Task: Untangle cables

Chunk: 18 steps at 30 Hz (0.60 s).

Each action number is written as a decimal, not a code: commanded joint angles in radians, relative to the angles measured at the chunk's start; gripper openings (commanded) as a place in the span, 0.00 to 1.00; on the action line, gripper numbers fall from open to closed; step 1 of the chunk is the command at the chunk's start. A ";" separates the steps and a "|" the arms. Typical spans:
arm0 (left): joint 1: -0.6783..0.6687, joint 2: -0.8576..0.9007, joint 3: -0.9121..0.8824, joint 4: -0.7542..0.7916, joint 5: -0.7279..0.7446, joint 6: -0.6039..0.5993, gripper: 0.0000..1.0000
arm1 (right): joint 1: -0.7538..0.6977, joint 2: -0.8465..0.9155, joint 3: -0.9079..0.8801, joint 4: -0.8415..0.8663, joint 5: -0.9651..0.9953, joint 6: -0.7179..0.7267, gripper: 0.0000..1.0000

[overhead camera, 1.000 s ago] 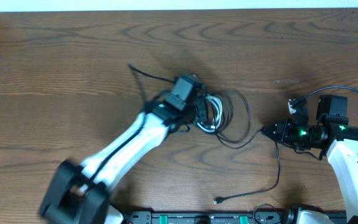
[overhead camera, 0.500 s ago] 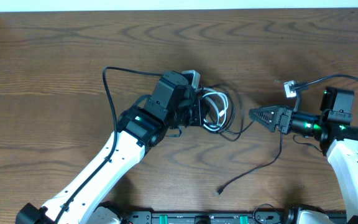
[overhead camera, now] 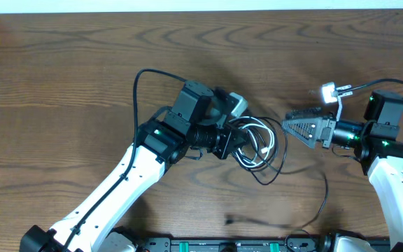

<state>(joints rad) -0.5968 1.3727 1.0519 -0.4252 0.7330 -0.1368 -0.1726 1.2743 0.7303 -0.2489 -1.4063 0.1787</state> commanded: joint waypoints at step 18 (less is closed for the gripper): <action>0.001 0.006 0.004 0.027 0.248 0.144 0.07 | 0.232 0.002 0.007 -0.141 0.500 -0.117 0.99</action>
<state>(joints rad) -0.5964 1.3731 1.0519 -0.4061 0.9028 -0.0177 0.0086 1.2747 0.7307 -0.3550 -1.1229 0.1112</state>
